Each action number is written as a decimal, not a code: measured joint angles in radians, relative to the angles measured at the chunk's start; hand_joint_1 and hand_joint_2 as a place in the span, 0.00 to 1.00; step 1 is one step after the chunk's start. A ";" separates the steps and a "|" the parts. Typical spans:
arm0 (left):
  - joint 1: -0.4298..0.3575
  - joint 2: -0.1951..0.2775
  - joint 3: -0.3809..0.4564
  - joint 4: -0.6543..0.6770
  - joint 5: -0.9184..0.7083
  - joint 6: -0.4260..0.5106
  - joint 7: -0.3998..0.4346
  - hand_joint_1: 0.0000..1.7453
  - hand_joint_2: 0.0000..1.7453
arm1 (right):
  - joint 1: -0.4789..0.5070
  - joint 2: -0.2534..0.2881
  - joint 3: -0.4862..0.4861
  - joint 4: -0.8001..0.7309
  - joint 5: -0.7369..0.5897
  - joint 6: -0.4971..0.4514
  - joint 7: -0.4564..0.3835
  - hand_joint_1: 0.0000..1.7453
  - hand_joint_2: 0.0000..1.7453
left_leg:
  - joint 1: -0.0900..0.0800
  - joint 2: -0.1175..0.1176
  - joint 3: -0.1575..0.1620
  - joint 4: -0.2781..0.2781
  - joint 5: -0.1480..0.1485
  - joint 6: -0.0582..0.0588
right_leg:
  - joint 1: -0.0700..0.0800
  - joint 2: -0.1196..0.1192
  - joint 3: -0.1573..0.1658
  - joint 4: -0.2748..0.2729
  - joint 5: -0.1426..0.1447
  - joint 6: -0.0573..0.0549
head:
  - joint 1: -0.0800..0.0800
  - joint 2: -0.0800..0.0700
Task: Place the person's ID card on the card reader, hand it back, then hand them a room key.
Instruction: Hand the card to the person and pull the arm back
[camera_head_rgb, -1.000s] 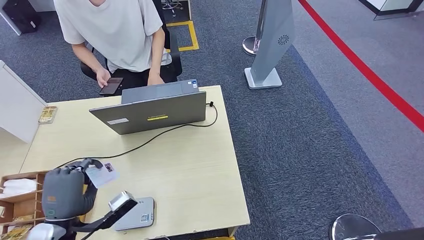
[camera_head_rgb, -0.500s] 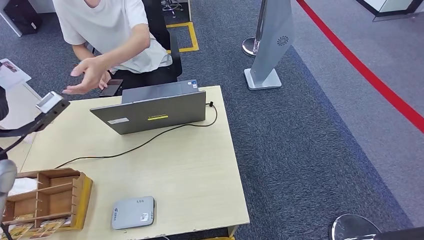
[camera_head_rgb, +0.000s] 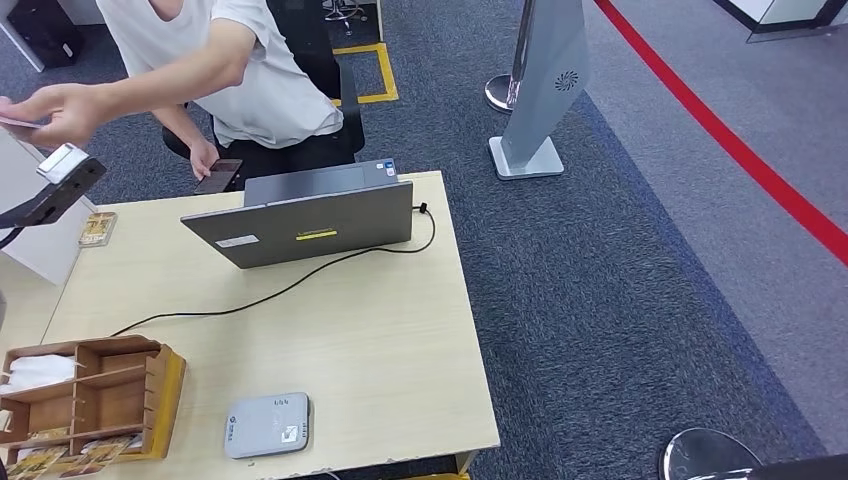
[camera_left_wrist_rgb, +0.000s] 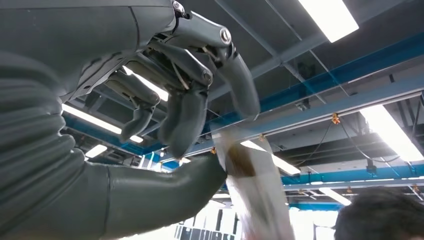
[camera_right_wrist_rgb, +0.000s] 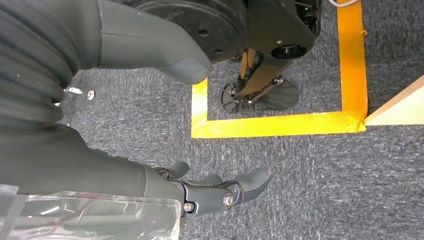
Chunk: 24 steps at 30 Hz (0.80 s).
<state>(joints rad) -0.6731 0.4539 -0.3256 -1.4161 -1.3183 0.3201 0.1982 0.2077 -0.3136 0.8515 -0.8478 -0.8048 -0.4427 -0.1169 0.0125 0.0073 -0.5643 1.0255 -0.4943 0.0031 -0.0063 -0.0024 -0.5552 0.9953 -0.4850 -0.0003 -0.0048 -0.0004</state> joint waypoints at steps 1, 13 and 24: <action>0.001 0.002 -0.001 0.001 0.007 0.004 0.000 0.00 1.00 | -0.001 0.000 0.003 0.001 -0.005 -0.003 -0.002 0.00 1.00 | 0.000 0.000 0.000 0.000 0.000 0.000 | 0.000 0.000 0.000 0.000 0.000 0.000 | 0.000 0.000; 0.232 0.039 -0.004 -0.251 0.144 0.024 -0.043 0.00 1.00 | 0.027 -0.011 0.051 -0.096 -0.109 -0.167 0.043 0.00 1.00 | 0.000 0.001 0.000 0.000 -0.002 0.000 | 0.000 0.001 0.000 0.000 -0.001 0.000 | 0.000 0.000; 0.825 0.100 -0.016 -0.645 0.049 0.114 -0.108 0.00 1.00 | 0.154 -0.033 0.000 -0.325 0.036 -0.245 0.172 0.00 1.00 | -0.001 0.005 0.000 -0.001 -0.007 0.000 | -0.001 0.004 -0.001 -0.001 -0.006 0.001 | -0.001 0.000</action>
<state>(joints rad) 0.1524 0.5542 -0.3412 -2.0615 -1.2690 0.4338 0.0902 0.3617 -0.3468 0.8520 -1.1732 -0.7687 -0.6874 0.0554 0.0118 0.0122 -0.5644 1.0247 -0.5010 0.0035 -0.0071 0.0012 -0.5566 0.9947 -0.4906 0.0005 -0.0053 -0.0004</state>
